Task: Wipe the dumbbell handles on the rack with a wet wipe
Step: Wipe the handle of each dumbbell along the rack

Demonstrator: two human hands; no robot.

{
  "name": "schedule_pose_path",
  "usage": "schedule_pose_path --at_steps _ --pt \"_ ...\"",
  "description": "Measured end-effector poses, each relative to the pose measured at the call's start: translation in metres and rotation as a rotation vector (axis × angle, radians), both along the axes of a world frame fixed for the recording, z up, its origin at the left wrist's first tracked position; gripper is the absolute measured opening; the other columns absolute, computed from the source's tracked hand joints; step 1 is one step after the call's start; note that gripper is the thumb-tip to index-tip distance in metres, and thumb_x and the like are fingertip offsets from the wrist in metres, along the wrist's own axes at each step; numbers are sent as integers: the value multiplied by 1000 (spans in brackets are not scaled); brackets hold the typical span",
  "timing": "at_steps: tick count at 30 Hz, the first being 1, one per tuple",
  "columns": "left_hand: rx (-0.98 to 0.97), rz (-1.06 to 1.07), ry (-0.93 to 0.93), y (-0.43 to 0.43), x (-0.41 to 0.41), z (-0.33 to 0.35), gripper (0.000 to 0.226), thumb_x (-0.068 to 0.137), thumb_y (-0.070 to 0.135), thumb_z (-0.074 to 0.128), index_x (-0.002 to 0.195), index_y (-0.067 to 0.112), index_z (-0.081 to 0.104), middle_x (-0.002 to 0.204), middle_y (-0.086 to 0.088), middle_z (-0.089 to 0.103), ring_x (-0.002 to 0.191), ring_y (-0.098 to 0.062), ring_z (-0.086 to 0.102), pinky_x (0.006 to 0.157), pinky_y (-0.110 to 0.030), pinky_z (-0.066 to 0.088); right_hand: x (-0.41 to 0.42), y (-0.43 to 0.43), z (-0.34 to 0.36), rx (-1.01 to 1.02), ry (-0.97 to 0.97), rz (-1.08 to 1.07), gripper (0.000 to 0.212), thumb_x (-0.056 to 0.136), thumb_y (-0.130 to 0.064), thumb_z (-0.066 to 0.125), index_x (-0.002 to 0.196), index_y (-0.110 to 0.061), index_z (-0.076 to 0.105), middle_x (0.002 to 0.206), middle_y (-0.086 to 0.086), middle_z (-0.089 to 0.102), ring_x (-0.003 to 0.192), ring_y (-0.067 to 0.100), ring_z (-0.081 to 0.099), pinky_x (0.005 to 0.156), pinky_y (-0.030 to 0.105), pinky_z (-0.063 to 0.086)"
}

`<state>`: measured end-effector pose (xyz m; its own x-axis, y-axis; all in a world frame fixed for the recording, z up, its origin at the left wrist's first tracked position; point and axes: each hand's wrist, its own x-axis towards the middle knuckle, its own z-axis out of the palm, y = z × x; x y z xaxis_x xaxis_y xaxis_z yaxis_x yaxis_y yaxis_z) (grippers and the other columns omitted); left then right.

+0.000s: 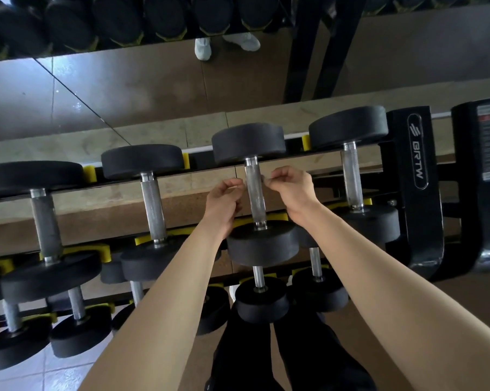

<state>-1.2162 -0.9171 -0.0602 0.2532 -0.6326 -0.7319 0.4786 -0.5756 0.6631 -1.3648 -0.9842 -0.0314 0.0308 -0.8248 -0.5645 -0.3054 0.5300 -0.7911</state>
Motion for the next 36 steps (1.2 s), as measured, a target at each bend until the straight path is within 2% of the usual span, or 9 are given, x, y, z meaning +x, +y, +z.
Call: schedule_pose_path --at_steps 5,9,12,18,21,25,29,34,36 --pt "19 -114 -84 4 2 7 10 97 16 67 106 19 67 83 3 65 63 -11 47 62 -26 43 -9 12 -3 -14 21 117 16 87 -4 75 96 -15 69 95 3 71 93 16 68 88 27 53" --pt "-4 -241 -206 22 7 4 7 96 19 69 99 25 71 108 1 72 92 -19 60 79 -35 48 -5 6 -4 13 108 275 23 87 -2 73 106 -15 71 99 0 72 96 13 68 93 31 55" --pt "0 -301 -275 24 6 3 9 95 19 69 95 27 71 112 3 72 106 -20 61 88 -38 47 -13 8 2 -1 145 373 19 85 0 74 96 -15 70 91 0 69 89 13 67 83 26 53" --pt "24 -540 -393 17 4 5 10 95 23 70 105 24 67 104 1 68 100 -18 63 83 -32 48 -47 16 5 47 193 594 27 87 2 73 102 -20 73 85 -7 69 82 4 65 83 20 51" --pt "-19 -616 -444 28 8 11 11 93 21 74 100 23 66 99 1 69 93 -14 63 78 -27 47 -38 12 -5 74 288 665 19 85 -9 79 103 -17 77 98 -3 73 96 14 68 91 30 55" --pt "-34 -724 -427 39 17 18 19 89 20 79 101 23 64 100 -2 70 94 -17 65 76 -29 49 -19 10 -4 92 405 820 14 89 -20 77 102 -15 77 100 1 72 94 17 67 88 35 56" --pt "19 -690 -500 33 9 12 24 86 16 81 101 21 62 96 -3 71 89 -18 67 71 -29 51 -28 6 7 19 467 964 14 91 -24 75 104 -19 78 100 -6 72 91 9 64 77 25 50" --pt "75 -638 -420 29 4 9 24 86 10 79 104 13 63 84 -3 66 77 -16 63 65 -26 50 -36 7 19 -46 445 1030 16 93 -23 72 107 -18 78 99 -8 71 95 8 65 89 26 51" --pt "53 -651 -413 33 7 13 27 85 13 81 106 14 63 92 -6 68 84 -19 64 71 -31 54 -30 8 14 -34 435 999 13 90 -22 75 102 -19 79 98 -6 74 92 8 67 86 26 52"
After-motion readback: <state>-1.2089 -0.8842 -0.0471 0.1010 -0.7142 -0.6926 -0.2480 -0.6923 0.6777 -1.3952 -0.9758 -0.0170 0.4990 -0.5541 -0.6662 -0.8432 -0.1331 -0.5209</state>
